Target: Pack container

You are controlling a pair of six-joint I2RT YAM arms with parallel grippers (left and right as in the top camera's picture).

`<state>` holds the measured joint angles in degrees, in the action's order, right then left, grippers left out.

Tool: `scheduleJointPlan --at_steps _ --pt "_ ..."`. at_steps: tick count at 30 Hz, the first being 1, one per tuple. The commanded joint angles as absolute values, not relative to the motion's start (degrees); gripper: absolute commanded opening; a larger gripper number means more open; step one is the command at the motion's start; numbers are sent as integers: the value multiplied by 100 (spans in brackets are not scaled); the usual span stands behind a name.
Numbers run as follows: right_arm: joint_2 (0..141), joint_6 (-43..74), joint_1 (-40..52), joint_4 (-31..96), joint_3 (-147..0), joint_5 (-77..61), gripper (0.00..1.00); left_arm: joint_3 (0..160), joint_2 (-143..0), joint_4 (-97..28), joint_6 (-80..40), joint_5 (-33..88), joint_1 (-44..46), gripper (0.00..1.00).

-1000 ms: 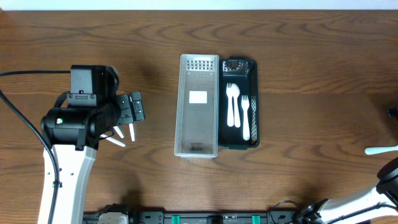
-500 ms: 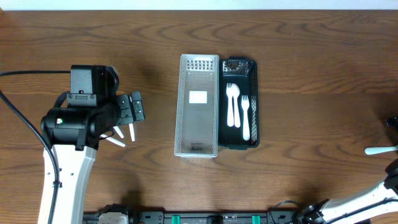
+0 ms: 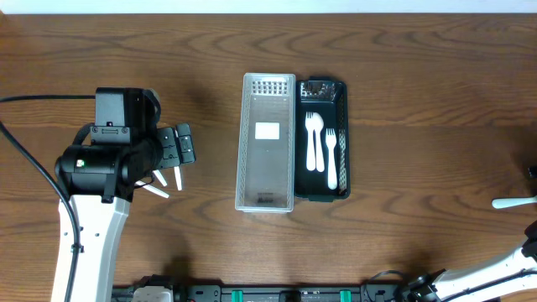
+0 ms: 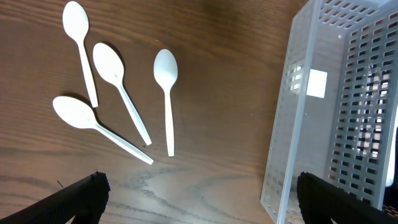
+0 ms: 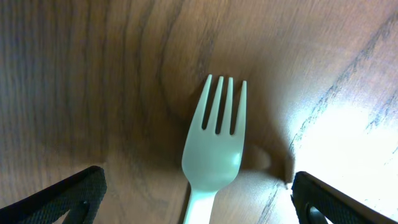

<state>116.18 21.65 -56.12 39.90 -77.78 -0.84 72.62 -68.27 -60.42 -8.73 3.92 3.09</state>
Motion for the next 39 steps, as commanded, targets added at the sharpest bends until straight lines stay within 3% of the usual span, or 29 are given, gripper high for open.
scheduleJointPlan --at_steps 1,35,39 --pt "11732 2137 -5662 3935 -7784 -1 99 7336 -6849 -6060 -779 390 281 98" --pt "11734 2117 -5662 3406 -7483 427 98 7336 -6849 -6060 -779 390 281 98" --pt "11734 2117 -5662 3422 -7483 425 95 7336 -6849 -6062 -779 390 281 98"
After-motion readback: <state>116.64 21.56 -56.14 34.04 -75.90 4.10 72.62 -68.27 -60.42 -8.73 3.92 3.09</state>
